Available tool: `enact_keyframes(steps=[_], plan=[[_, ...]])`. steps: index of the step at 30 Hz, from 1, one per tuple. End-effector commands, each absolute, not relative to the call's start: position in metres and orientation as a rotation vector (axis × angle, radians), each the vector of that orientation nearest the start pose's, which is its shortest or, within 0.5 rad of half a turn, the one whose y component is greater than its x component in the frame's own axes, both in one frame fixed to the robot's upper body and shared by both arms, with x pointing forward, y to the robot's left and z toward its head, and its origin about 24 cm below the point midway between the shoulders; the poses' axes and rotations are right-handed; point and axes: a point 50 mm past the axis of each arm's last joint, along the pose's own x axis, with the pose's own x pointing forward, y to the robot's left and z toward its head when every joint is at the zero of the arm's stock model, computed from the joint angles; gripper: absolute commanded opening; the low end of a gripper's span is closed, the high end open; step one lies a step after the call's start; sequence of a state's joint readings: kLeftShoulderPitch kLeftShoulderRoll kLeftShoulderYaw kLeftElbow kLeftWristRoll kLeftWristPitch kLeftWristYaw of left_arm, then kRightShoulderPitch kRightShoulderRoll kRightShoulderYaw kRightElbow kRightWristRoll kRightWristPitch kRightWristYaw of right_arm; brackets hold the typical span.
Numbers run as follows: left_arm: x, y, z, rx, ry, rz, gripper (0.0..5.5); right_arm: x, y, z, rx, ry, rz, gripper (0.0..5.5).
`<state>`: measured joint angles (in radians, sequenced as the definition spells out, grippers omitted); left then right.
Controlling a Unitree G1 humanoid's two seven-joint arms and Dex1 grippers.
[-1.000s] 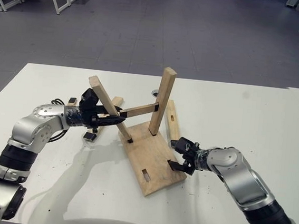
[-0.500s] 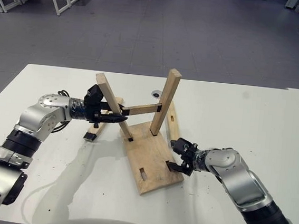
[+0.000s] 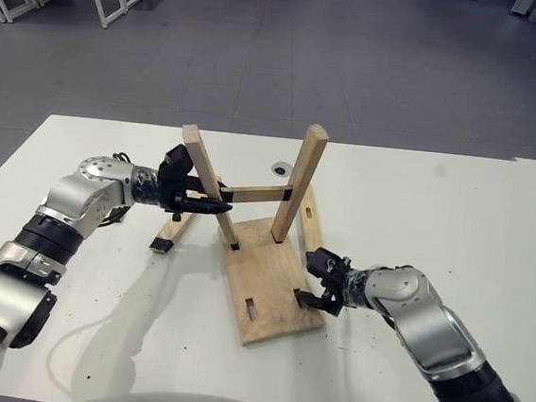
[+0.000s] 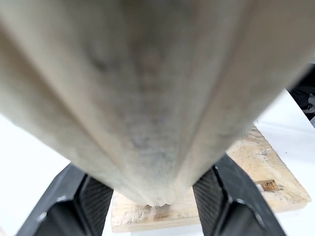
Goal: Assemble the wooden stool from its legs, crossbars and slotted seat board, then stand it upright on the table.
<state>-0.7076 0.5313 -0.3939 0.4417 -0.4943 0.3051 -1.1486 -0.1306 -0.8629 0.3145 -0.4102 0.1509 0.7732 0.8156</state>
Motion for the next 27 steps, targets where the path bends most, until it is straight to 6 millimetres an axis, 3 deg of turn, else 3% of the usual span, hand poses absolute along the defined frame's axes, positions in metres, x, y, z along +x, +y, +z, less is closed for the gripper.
enact_keyframes(steps=[1, 8, 21, 27], plan=[[0.259, 0.167, -0.008, 0.524, 1.112, -1.315, 2.06, 0.224, -0.181, 0.076, -0.568, 0.697, 0.935, 3.47], [0.251, 0.191, -0.029, 0.505, 1.183, -1.163, 2.06, 0.237, -0.177, 0.097, -0.499, 0.601, 0.904, 3.47], [0.24, 0.184, -0.031, 0.352, 1.153, -1.158, 2.06, 0.263, -0.181, 0.177, -0.15, 0.408, 0.878, 3.47], [0.234, 0.181, -0.032, 0.265, 1.147, -1.16, 2.06, 0.242, -0.162, 0.183, 0.031, 0.431, 1.001, 2.25]])
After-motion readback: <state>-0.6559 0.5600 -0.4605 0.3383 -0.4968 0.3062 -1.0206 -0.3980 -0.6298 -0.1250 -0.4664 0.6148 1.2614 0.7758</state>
